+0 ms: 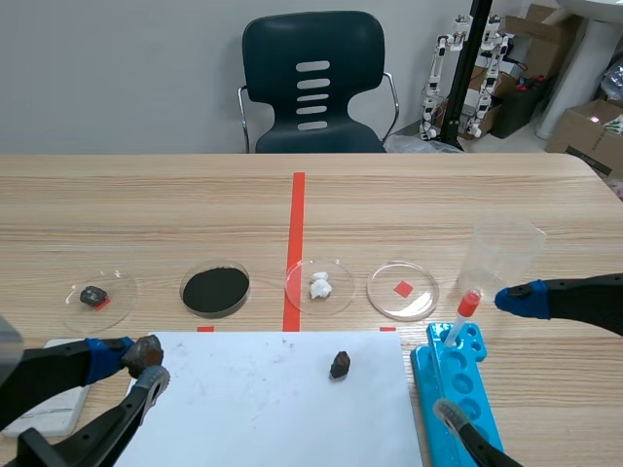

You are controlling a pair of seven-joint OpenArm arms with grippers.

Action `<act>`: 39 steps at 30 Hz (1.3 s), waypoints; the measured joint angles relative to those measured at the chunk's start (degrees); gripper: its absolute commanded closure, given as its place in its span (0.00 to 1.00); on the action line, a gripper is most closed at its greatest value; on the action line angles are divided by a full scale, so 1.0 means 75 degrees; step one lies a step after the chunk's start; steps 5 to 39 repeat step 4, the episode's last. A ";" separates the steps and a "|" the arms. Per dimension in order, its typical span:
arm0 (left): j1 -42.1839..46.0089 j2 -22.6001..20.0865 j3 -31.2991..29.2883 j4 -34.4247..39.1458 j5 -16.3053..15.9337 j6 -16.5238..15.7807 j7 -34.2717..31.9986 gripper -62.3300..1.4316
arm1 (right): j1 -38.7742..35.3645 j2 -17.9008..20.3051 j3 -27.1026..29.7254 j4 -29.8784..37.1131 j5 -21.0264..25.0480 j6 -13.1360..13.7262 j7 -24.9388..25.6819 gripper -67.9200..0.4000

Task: Lower the mineral onto the iron filings and hold still

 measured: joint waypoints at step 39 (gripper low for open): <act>0.0000 0.0000 0.0000 0.0000 0.0000 0.0000 0.0000 0.88 | 0.0000 0.0000 0.0000 0.0000 0.0000 0.0000 0.0000 0.22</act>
